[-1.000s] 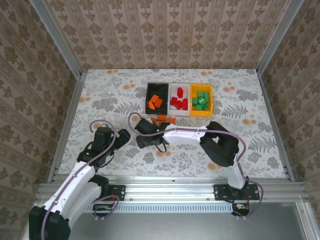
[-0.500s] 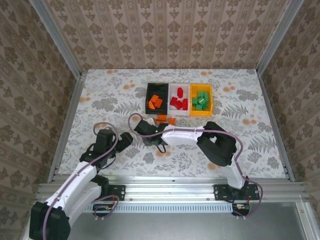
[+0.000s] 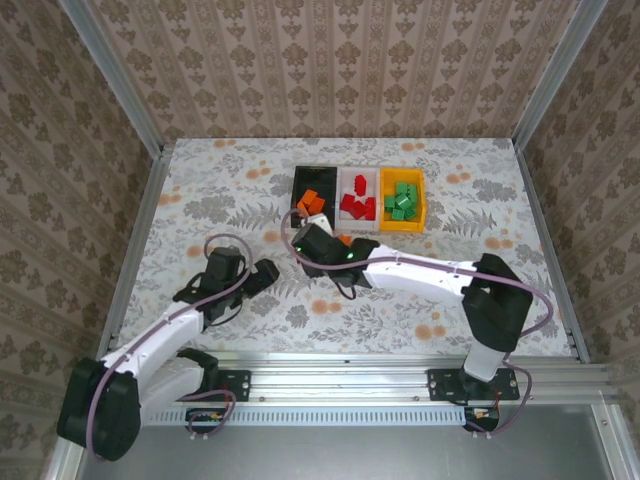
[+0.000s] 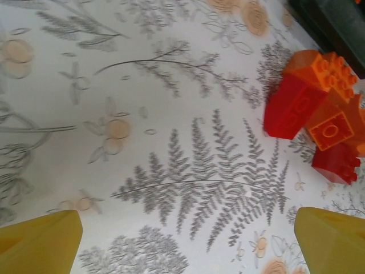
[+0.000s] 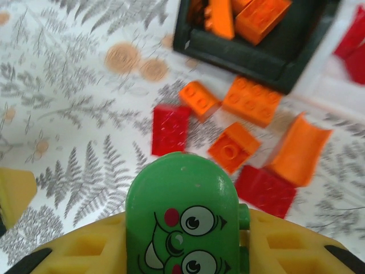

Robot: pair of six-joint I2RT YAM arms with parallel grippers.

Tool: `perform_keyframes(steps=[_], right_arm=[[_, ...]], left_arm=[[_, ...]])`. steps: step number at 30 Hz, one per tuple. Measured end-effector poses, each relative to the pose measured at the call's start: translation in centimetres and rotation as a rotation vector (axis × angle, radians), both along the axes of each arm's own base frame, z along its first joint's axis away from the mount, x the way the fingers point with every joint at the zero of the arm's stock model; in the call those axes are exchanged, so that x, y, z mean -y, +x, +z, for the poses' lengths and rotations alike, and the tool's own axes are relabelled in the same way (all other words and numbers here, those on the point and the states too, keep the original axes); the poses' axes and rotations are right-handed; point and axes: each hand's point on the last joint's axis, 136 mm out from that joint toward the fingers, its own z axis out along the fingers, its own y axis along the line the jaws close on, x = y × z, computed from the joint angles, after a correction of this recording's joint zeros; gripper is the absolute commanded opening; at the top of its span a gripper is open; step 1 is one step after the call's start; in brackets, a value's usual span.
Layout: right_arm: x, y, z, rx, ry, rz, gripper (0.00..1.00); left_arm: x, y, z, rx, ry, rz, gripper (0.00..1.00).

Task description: Sort the legos into containers by color

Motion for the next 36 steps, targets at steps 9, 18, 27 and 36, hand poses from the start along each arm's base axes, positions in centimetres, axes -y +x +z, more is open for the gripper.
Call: perform_keyframes(steps=[9, 18, 27, 36], right_arm=[[10.4, 7.2, 4.1, 0.072, 0.031, -0.237, 0.32], [20.8, 13.8, 3.3, 0.057, -0.012, -0.453, 0.33], [23.2, 19.1, -0.9, -0.03, -0.057, -0.478, 0.35], [23.0, 20.5, -3.9, -0.094, -0.083, -0.452, 0.6]], left_arm=[[8.2, 1.4, 3.3, 0.048, -0.028, -0.205, 0.97], [12.9, -0.3, 2.0, 0.031, -0.004, -0.34, 0.96], [12.8, -0.1, 2.4, 0.056, 0.011, -0.328, 0.97], [12.5, 0.0, 2.5, 0.062, 0.022, -0.319, 0.98]])
